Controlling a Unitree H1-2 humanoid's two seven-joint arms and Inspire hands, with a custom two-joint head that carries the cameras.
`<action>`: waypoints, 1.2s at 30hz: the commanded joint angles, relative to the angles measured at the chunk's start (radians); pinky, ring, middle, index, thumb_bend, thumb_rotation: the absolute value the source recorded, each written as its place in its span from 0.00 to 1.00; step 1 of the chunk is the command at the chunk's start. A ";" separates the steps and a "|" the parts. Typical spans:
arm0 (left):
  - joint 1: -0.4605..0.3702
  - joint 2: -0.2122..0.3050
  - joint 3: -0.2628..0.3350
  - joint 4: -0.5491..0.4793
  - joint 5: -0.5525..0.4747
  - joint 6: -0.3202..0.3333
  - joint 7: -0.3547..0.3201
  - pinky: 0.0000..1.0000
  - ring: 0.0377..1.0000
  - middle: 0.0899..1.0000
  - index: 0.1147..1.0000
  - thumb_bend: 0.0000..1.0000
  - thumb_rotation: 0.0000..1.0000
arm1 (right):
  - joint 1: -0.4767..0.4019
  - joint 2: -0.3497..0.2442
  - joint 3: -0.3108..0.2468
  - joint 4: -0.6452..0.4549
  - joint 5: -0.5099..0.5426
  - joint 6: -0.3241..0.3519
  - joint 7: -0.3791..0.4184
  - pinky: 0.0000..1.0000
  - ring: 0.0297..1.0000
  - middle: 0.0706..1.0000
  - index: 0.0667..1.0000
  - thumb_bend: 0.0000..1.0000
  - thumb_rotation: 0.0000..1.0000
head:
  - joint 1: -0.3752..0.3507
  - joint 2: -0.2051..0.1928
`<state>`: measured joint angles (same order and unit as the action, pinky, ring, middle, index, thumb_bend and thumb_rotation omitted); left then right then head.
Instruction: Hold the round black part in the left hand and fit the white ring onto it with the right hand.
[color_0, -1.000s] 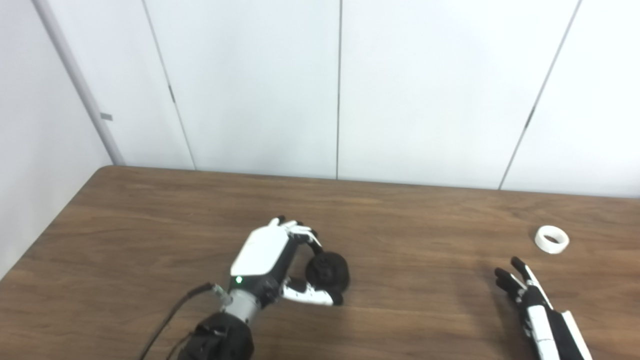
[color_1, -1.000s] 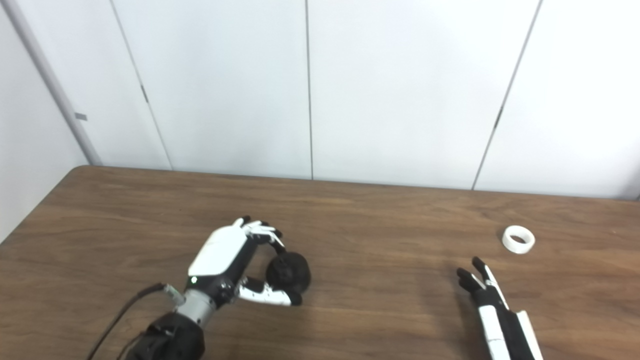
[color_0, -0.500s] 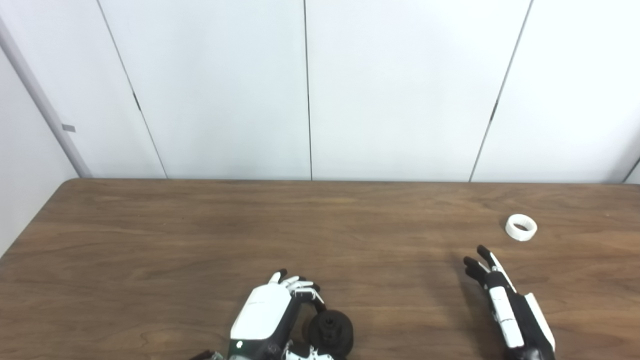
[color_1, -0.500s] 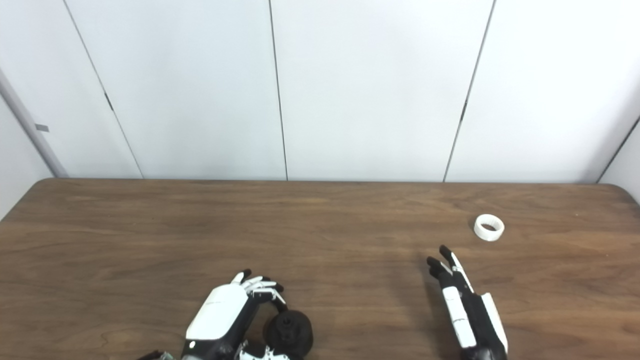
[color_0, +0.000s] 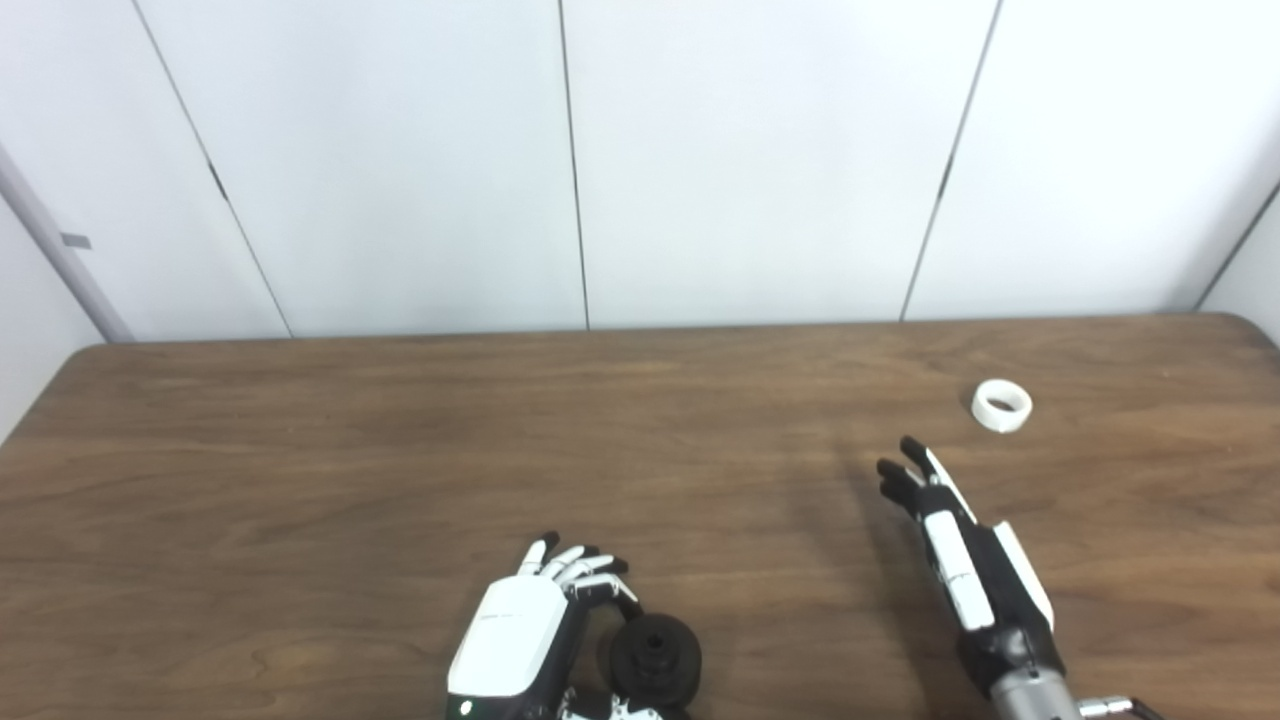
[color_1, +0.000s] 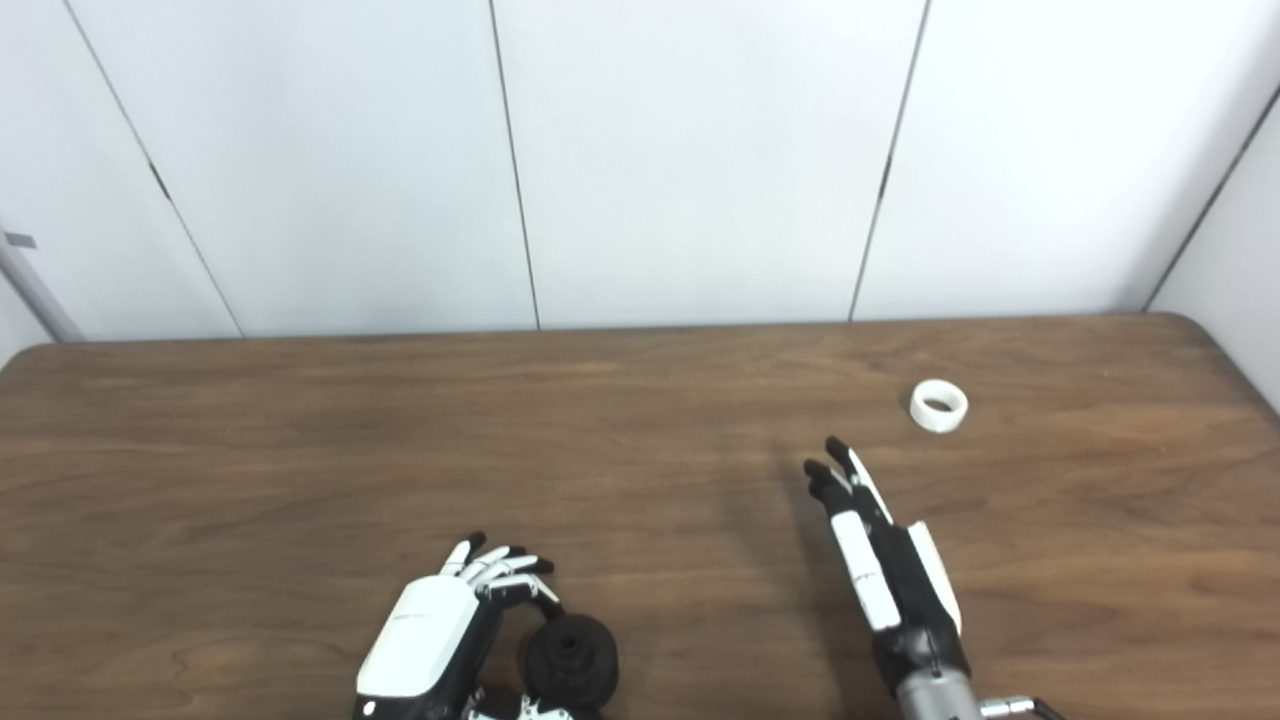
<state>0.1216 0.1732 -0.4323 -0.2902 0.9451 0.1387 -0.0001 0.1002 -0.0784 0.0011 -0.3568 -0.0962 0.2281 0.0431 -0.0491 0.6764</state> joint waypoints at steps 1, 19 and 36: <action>0.011 0.007 -0.001 -0.004 0.021 -0.009 -0.010 1.00 0.88 0.79 0.42 0.52 0.05 | -0.025 -0.001 -0.002 -0.042 -0.004 -0.007 -0.006 1.00 0.91 0.90 0.96 0.57 1.00 | -0.001 0.001; 0.013 0.014 0.030 -0.017 0.003 -0.015 -0.036 1.00 0.89 0.79 0.42 0.52 0.05 | -0.112 -0.105 -0.009 -0.104 -0.249 0.084 -0.028 0.87 0.89 0.88 0.83 0.64 0.54 | -0.084 0.047; 0.020 0.036 0.079 -0.028 -0.005 -0.061 -0.058 1.00 0.89 0.78 0.42 0.52 0.05 | -0.335 -0.363 -0.006 0.028 -0.524 0.169 0.061 1.00 1.00 0.95 0.72 0.79 0.30 | -0.213 0.056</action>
<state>0.1385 0.1913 -0.3618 -0.3067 0.9365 0.0779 -0.0508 -0.1915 -0.4064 0.0012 -0.3292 -0.5999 0.3975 0.1001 -0.2577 0.7302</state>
